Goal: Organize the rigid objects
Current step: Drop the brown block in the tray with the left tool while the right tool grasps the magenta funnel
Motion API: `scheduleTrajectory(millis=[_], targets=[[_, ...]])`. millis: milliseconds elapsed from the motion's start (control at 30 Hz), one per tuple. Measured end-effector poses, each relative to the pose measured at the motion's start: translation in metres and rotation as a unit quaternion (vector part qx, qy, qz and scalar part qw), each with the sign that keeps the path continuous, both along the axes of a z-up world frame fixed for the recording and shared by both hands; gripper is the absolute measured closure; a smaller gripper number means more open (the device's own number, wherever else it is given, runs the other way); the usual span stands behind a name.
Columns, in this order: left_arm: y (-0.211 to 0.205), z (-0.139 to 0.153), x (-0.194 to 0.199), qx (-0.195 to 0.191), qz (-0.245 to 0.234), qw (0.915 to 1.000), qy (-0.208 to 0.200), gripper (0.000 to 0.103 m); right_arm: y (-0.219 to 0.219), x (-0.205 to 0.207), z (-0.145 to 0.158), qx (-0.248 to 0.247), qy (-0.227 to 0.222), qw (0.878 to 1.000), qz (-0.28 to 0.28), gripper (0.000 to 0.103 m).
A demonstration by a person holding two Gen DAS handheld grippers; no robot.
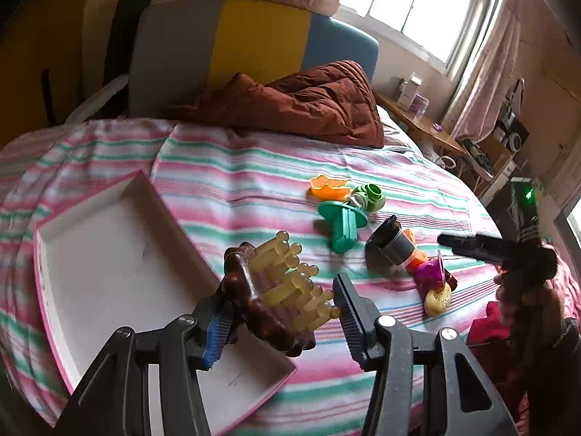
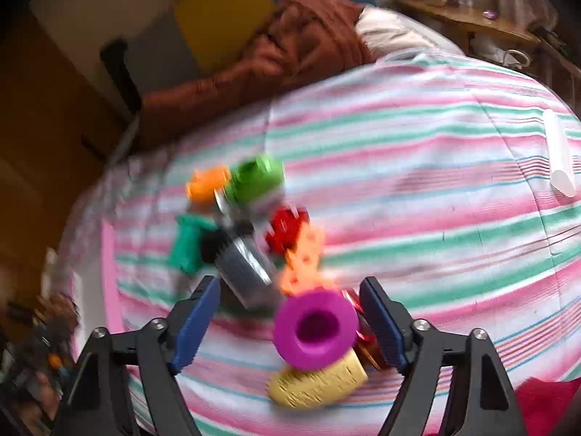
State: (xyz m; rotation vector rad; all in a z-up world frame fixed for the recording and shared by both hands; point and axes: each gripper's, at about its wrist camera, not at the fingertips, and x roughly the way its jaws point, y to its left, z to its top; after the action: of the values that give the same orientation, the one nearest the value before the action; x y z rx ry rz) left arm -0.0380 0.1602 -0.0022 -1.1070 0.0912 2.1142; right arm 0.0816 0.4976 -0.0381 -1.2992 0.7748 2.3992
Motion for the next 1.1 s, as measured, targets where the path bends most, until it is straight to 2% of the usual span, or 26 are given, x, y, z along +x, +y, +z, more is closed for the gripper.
scheduleTrajectory(millis=[167,233,267,300,467,667,1100], targets=[[-0.022,-0.005,0.005,-0.001,0.019,0.9998,-0.006,0.049,-0.006,-0.011,-0.024,0.014,-0.044,0.998,0.032,0.014],[-0.033,-0.008,0.006,0.000,0.028,0.9996,-0.007,0.049,-0.013,-0.015,-0.026,0.048,-0.058,0.996,0.049,0.025],[-0.039,-0.009,0.005,0.000,0.036,0.9993,-0.008,0.049,-0.019,-0.016,-0.025,0.075,-0.063,0.993,0.058,0.043],[-0.044,-0.010,0.004,0.000,0.040,0.9991,-0.010,0.049,-0.023,-0.016,-0.025,0.096,-0.065,0.991,0.062,0.049],[-0.077,-0.021,-0.006,-0.008,0.090,0.9958,-0.018,0.049,-0.022,-0.013,-0.025,0.104,-0.062,0.991,0.064,0.049],[-0.110,-0.031,-0.035,-0.004,0.147,0.9881,-0.043,0.049,-0.023,-0.014,-0.024,0.126,-0.069,0.988,0.065,0.049],[-0.123,-0.042,-0.113,-0.015,0.194,0.9791,-0.061,0.049,-0.028,-0.017,-0.022,0.161,-0.076,0.982,0.066,0.049]])
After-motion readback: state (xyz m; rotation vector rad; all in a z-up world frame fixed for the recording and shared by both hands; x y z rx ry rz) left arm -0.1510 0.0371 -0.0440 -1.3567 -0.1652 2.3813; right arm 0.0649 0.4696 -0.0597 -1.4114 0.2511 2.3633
